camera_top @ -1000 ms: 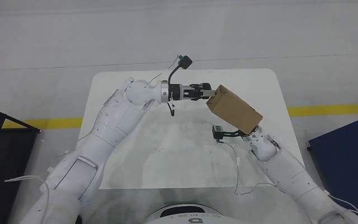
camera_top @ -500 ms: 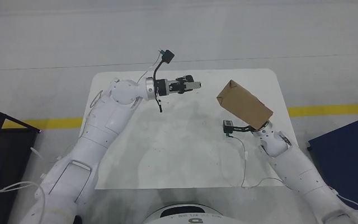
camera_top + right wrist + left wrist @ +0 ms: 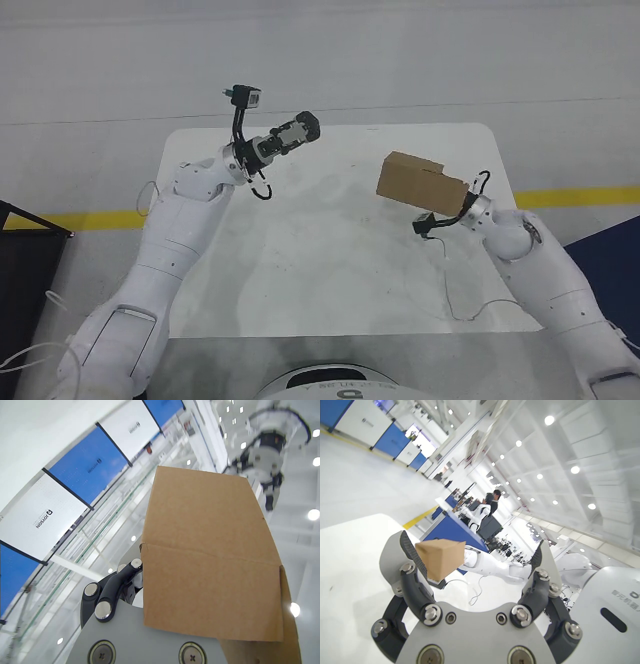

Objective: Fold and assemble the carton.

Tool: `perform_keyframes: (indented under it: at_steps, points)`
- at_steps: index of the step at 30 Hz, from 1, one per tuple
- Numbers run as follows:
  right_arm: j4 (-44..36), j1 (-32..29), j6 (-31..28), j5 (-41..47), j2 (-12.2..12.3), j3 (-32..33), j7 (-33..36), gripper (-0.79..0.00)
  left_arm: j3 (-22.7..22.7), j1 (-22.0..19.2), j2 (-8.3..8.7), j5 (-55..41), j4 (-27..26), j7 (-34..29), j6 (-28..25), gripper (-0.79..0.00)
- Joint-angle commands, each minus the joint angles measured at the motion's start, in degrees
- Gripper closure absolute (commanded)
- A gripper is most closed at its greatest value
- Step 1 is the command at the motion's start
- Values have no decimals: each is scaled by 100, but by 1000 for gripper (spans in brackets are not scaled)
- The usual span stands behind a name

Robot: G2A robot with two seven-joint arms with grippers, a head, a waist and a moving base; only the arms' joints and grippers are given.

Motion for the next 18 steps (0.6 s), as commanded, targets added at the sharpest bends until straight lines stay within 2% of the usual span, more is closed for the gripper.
perform_keyframes:
  at_steps: [1,3,5,15,18]
  points:
    - [-286,39,-176,-401,45,95,-565,0,5,-4,0,399,2,3,109,-785]
    - [-599,135,-417,-791,103,205,-1310,0,5,-4,0,399,2,3,109,-785]
    - [-844,208,-520,-996,134,288,-1709,0,5,-4,0,399,2,3,109,-785]
    - [-954,148,-482,-854,124,248,-1840,0,5,-4,0,399,2,3,109,-785]
    - [-943,169,-263,-942,134,163,-2280,0,5,-4,0,399,2,3,109,-785]
